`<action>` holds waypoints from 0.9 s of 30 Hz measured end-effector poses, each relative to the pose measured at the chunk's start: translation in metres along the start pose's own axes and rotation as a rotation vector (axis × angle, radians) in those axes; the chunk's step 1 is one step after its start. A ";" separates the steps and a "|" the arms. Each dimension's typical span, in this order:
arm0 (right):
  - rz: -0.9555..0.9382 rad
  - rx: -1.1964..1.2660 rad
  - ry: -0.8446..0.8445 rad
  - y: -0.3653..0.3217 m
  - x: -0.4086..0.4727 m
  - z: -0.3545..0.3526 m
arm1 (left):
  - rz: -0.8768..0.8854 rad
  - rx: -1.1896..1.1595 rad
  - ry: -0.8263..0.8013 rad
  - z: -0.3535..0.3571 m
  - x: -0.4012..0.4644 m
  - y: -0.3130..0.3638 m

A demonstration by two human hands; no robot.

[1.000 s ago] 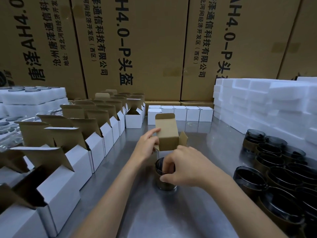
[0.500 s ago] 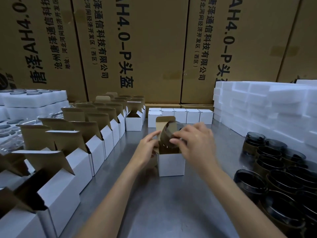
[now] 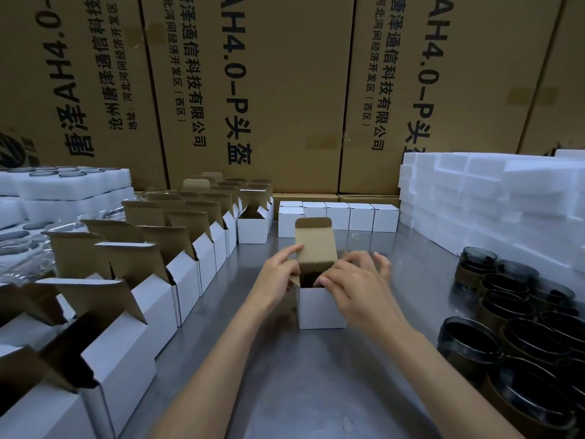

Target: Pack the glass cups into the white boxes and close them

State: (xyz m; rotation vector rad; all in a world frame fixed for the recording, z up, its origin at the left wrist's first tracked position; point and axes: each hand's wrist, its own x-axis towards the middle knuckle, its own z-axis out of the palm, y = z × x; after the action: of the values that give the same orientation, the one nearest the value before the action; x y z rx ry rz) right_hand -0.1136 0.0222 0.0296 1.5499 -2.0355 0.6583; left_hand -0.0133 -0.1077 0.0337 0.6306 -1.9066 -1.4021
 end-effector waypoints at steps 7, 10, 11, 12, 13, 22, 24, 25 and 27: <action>0.353 0.571 0.405 0.002 -0.001 0.001 | 0.016 -0.068 -0.059 -0.007 0.001 0.002; 0.649 1.131 0.292 0.007 -0.002 0.003 | -0.005 -0.260 0.027 -0.016 0.003 0.001; 0.712 1.207 0.234 0.009 -0.004 0.004 | -0.021 -0.296 0.053 -0.019 0.003 0.000; 0.746 1.246 0.172 0.010 -0.007 0.006 | -0.035 -0.316 0.053 -0.021 0.003 -0.003; 0.756 1.280 0.114 0.009 -0.009 0.007 | -0.047 -0.325 0.027 -0.023 0.003 -0.006; 0.636 1.333 -0.029 -0.001 -0.011 0.012 | -0.040 -0.238 -0.151 -0.006 -0.005 -0.008; 0.639 1.310 -0.009 -0.002 -0.012 0.012 | -0.056 -0.219 -0.143 -0.006 -0.006 -0.006; 0.643 1.311 -0.001 -0.003 -0.012 0.012 | -0.071 -0.232 -0.143 -0.005 -0.007 -0.006; 0.665 1.334 0.008 -0.002 -0.012 0.013 | -0.127 -0.324 -0.165 -0.004 -0.011 -0.005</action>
State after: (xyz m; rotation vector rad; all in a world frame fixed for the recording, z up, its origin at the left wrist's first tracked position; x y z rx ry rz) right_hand -0.1097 0.0221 0.0119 1.2678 -2.1296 2.6285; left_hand -0.0029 -0.1040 0.0273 0.4974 -1.7303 -1.8459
